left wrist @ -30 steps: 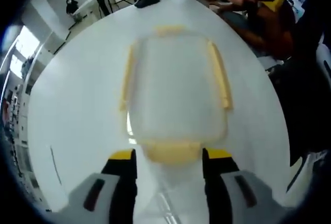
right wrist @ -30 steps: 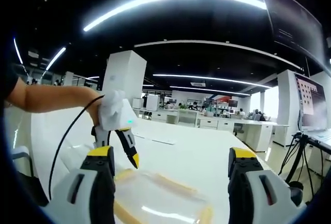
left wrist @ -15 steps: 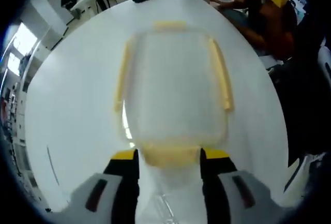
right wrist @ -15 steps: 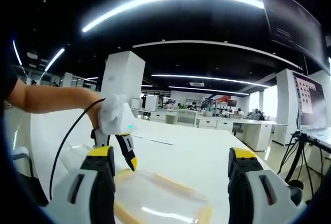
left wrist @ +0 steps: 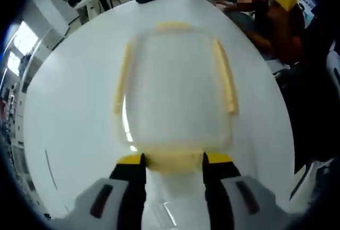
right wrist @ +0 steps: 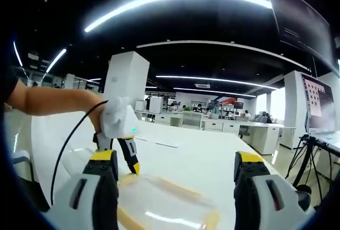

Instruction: Snap each plastic latch of the storage box into its locked position after aligning the lid with the box until every specified latch is closed and the lid sits flush.

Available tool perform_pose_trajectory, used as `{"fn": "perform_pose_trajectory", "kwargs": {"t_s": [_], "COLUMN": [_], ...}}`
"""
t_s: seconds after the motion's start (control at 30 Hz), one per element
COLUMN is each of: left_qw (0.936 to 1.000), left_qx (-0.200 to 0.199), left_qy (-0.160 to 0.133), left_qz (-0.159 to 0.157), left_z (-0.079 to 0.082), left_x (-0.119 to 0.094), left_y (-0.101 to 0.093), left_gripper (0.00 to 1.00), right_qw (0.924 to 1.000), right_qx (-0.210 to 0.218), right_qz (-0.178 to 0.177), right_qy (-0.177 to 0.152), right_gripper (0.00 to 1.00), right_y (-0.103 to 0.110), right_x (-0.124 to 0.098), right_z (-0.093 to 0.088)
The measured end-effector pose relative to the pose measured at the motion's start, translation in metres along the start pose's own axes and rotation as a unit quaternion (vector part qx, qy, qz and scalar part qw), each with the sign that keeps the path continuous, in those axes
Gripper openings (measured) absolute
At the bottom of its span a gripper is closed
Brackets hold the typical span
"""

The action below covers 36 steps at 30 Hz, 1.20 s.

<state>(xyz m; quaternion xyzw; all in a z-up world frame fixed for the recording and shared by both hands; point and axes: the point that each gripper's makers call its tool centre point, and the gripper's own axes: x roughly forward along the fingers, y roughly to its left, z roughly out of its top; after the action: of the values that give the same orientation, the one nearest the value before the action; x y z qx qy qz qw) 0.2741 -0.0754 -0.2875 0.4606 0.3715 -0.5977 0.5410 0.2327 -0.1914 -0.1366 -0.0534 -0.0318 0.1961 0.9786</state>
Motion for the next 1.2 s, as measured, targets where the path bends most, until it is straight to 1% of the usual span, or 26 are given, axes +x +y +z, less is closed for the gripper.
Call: {"fn": "perform_pose_trajectory", "kwargs": {"t_s": [0.17,0.33,0.4,0.83,1.0,1.2], "left_qw": [1.0000,1.0000,1.0000,0.9999,0.9996,0.9996], "left_qx": [-0.005,-0.001,-0.007,-0.014,-0.027,-0.027], "left_qy": [-0.004,-0.005,-0.005,-0.002,-0.002,-0.001], "left_qz": [-0.002,-0.002,-0.002,-0.002,-0.007,-0.008], "left_z": [0.0004,0.0012,0.0007,0.0001,-0.0010,-0.0012], "left_x": [0.0006,0.0012,0.0017,0.0028,0.0043,0.0048], "left_y": [-0.0009,-0.0025,-0.0032,-0.0030,-0.0027,-0.0030], "left_gripper": [0.41,0.41,0.41,0.41,0.41,0.41], "right_qw": [1.0000,1.0000,0.9999,0.9999,0.9998,0.9999], "right_qx": [-0.001,-0.006,-0.009,-0.011,-0.015,-0.016], "right_qz": [0.000,0.003,0.005,0.009,0.008,0.003], "right_qy": [0.001,0.007,0.008,0.002,0.007,0.006], "right_gripper": [0.89,0.88,0.88,0.87,0.87,0.86], "right_y": [0.0012,0.0033,0.0045,0.0054,0.0021,-0.0035], "right_x": [0.0001,0.0009,0.0008,-0.0007,-0.0020,-0.0046], "right_z": [-0.0007,-0.0034,-0.0035,-0.0004,-0.0024,-0.0023]}}
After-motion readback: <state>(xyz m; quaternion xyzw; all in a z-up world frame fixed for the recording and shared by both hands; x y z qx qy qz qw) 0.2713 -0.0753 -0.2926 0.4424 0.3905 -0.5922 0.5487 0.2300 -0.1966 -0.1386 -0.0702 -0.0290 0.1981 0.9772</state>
